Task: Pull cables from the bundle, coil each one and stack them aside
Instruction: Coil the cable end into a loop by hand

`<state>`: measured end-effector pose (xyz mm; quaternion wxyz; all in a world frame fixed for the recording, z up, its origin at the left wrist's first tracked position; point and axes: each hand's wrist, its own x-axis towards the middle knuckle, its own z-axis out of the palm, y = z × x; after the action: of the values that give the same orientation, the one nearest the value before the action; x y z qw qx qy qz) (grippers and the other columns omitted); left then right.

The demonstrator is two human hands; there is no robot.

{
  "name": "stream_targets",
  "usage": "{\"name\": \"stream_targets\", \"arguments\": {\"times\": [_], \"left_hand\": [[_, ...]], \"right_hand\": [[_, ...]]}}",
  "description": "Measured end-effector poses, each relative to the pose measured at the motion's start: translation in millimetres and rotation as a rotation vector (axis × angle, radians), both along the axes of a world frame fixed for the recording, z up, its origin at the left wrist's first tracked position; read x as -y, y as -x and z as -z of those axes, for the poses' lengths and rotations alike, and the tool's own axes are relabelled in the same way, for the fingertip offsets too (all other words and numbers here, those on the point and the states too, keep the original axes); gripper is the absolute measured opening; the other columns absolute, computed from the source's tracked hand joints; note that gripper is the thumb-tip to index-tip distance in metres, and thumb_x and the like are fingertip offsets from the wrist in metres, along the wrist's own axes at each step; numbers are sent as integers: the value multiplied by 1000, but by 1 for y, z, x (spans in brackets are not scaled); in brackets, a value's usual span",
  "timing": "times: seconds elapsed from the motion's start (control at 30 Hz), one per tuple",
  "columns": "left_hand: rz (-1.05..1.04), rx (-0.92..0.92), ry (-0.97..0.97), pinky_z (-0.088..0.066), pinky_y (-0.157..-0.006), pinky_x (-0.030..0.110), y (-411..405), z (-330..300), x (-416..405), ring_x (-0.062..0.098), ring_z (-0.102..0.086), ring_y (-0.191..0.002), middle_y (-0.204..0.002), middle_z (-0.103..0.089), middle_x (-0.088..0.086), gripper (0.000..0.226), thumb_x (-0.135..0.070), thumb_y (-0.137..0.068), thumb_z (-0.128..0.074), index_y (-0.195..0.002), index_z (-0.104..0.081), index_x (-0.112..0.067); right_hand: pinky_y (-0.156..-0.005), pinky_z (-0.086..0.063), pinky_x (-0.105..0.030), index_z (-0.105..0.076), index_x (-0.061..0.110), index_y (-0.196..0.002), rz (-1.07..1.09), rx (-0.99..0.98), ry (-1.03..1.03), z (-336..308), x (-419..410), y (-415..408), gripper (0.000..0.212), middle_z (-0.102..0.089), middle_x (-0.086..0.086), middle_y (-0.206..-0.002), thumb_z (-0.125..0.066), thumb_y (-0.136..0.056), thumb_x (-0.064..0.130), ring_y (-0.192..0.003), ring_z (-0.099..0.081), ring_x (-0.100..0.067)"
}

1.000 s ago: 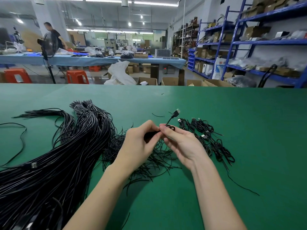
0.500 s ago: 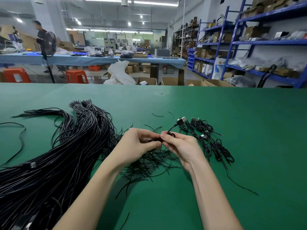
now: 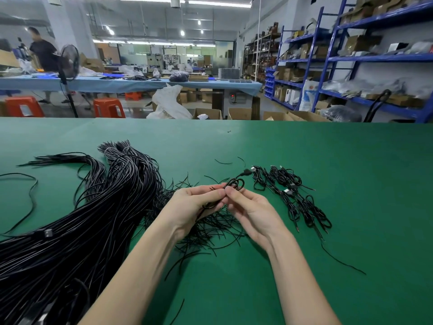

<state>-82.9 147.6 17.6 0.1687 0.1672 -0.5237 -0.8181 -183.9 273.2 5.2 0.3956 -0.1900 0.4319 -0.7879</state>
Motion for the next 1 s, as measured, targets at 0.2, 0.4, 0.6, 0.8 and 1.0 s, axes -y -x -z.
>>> {"name": "stream_targets", "arguments": {"times": [0.2,0.4,0.6,0.8,1.0], "left_hand": [[10,8,109,-58,-77,21,-2,0,1,23,-75,-90,-103,-75,22,30,-8,-70,-82,-99,-79,0],[-121,95,486,-58,-88,25,-4,1,0,19,-75,-95,-92,-79,4,16,-20,-78,-85,-93,-83,-17],[-25,142,437,-57,-76,20,-8,2,4,15,-72,-80,-91,-79,9,13,-16,-82,-81,-95,-82,-17],[-46,212,481,-54,-65,20,-9,0,12,14,-68,-72,-87,-78,12,12,-19,-79,-85,-87,-80,-12],[-134,230,989,-48,-61,18,-9,0,14,7,-59,-55,-59,-69,-5,21,-43,-77,-85,-72,-76,-25]], "right_hand": [[-70,-56,-16,-84,12,-81,19,-32,-40,-1,2,-2,11,-77,-2,-86,-79,-74,18,-73,-68,-6],[-75,-63,-31,-81,6,-88,70,-82,-173,-1,3,1,7,-79,-13,-95,-76,-87,10,-89,-76,-25],[-65,-61,-24,-76,-3,-97,118,-127,-235,-2,3,2,14,-78,-17,-94,-77,-85,4,-81,-77,-24],[-62,-62,-27,-74,-5,-99,99,-181,-274,-2,6,1,14,-78,-16,-90,-75,-87,2,-78,-78,-28],[-66,-63,-27,-78,2,-96,119,-337,-372,1,8,4,9,-78,-17,-88,-76,-88,5,-79,-77,-28]]}}
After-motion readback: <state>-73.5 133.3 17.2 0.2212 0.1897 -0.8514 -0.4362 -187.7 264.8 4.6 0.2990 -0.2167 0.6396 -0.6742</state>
